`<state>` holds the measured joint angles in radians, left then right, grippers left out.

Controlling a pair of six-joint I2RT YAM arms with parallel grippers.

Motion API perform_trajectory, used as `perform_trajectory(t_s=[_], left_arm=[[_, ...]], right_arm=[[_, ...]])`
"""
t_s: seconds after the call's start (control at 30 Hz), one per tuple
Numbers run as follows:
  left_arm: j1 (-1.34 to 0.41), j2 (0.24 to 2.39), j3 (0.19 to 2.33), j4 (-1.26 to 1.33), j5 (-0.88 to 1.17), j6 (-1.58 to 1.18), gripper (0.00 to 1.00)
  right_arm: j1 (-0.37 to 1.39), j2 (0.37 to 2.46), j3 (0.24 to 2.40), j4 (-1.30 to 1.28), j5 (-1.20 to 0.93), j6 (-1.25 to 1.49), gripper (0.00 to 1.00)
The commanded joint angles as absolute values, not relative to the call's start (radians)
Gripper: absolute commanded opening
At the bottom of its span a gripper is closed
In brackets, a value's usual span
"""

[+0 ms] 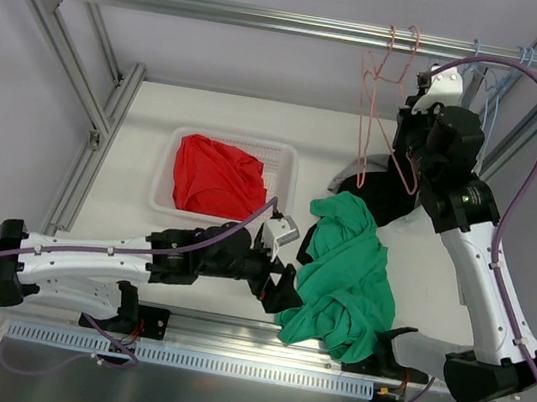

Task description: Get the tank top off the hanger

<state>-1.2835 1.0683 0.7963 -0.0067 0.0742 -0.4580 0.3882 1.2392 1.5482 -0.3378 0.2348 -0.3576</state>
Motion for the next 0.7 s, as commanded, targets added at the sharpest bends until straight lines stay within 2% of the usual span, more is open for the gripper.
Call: perform_trajectory(t_s=[0.0, 0.03, 0.1, 0.13, 0.17, 0.2, 0.27, 0.43, 0.53, 0.67], left_arm=[[-1.292, 1.138, 0.876, 0.005, -0.065, -0.479, 0.99], [-1.292, 1.158, 0.902, 0.005, -0.098, -0.488, 0.99], [-1.29, 1.234, 0.932, 0.005, -0.173, -0.523, 0.99], [-1.29, 1.265, 0.969, 0.005, -0.182, -0.535, 0.99], [-1.289, 1.305, 0.991, 0.005, -0.184, -0.537, 0.99], [-1.289, 1.378, 1.015, 0.005, -0.175, -0.534, 0.99], [-1.289, 1.46, 1.086, 0.005, -0.167, -0.525, 0.99], [-1.284, 1.728, 1.25, -0.021, -0.124, -0.519, 0.99], [-1.282, 1.877, 1.348, -0.07, -0.123, -0.532, 0.98], [-1.282, 2.04, 1.436, -0.11, -0.051, -0.554, 0.99]], right_arm=[[0.393, 1.164, 1.482, -0.276, 0.239, -0.295, 0.07], [0.393, 1.143, 1.45, -0.275, 0.23, -0.285, 0.16], [0.393, 1.125, 1.431, -0.282, 0.213, -0.27, 0.4], [0.393, 1.103, 1.424, -0.29, 0.216, -0.267, 0.47], [0.391, 1.088, 1.414, -0.31, 0.231, -0.256, 0.59], [0.391, 1.071, 1.413, -0.322, 0.239, -0.253, 0.82], [0.391, 1.008, 1.414, -0.385, 0.235, -0.236, 0.97], [0.39, 0.838, 1.393, -0.588, 0.314, -0.187, 1.0], [0.39, 0.675, 1.344, -0.652, 0.388, -0.175, 1.0], [0.391, 0.513, 1.307, -0.69, 0.374, -0.175, 0.99]])
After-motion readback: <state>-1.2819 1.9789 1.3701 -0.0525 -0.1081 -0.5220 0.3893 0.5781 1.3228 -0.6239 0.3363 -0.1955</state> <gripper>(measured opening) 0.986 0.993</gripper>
